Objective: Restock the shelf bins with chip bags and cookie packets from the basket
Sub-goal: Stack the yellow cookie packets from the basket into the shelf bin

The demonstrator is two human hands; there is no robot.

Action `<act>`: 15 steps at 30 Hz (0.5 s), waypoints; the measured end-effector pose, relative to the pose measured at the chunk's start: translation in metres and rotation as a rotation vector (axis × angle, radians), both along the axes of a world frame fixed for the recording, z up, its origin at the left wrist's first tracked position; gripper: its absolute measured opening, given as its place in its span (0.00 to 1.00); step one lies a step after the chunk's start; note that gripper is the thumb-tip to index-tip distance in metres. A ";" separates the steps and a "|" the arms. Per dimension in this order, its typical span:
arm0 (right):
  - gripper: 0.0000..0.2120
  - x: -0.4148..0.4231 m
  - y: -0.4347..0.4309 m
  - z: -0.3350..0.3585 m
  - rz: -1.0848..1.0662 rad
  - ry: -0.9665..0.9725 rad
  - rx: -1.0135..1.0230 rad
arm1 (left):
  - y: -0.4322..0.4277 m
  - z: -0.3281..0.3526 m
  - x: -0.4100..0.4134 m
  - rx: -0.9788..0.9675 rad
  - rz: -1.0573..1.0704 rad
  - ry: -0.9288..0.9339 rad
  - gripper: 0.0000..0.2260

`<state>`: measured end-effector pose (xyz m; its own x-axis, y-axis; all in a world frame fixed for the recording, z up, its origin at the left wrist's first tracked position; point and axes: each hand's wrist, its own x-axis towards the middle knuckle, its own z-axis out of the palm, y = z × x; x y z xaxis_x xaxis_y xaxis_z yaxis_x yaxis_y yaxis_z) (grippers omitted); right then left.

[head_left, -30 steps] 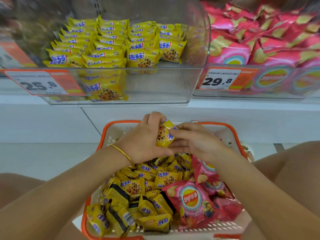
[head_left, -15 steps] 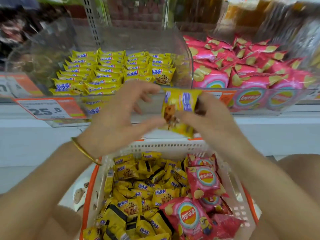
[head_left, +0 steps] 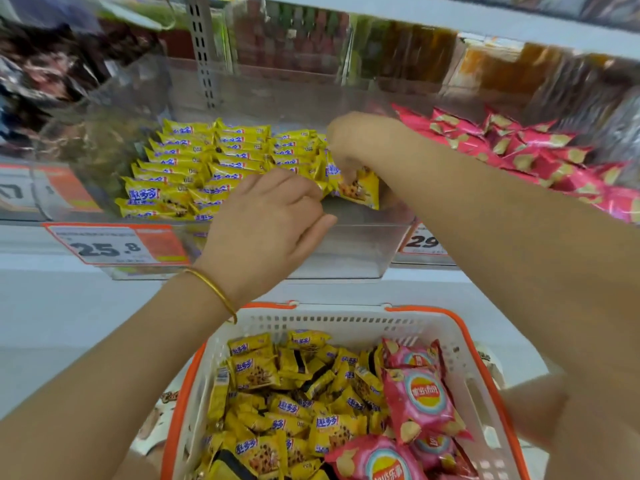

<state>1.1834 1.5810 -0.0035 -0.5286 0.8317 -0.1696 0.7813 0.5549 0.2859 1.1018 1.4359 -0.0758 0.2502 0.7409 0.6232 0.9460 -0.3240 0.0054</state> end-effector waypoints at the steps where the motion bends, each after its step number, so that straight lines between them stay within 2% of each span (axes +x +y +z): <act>1: 0.21 -0.002 0.004 -0.004 0.015 -0.044 -0.004 | 0.000 0.000 0.000 0.017 -0.004 -0.005 0.19; 3: 0.22 -0.003 0.010 -0.010 0.033 -0.092 -0.026 | 0.000 -0.001 0.000 0.043 -0.007 -0.020 0.18; 8: 0.18 0.005 0.010 -0.022 0.090 0.037 0.015 | 0.002 -0.001 -0.001 0.060 -0.010 -0.038 0.18; 13: 0.18 0.007 0.004 -0.027 0.036 0.070 0.150 | 0.002 -0.001 -0.002 0.057 -0.002 -0.033 0.18; 15: 0.17 0.007 0.004 -0.026 0.013 0.079 0.144 | 0.002 -0.001 -0.002 0.061 -0.009 -0.042 0.18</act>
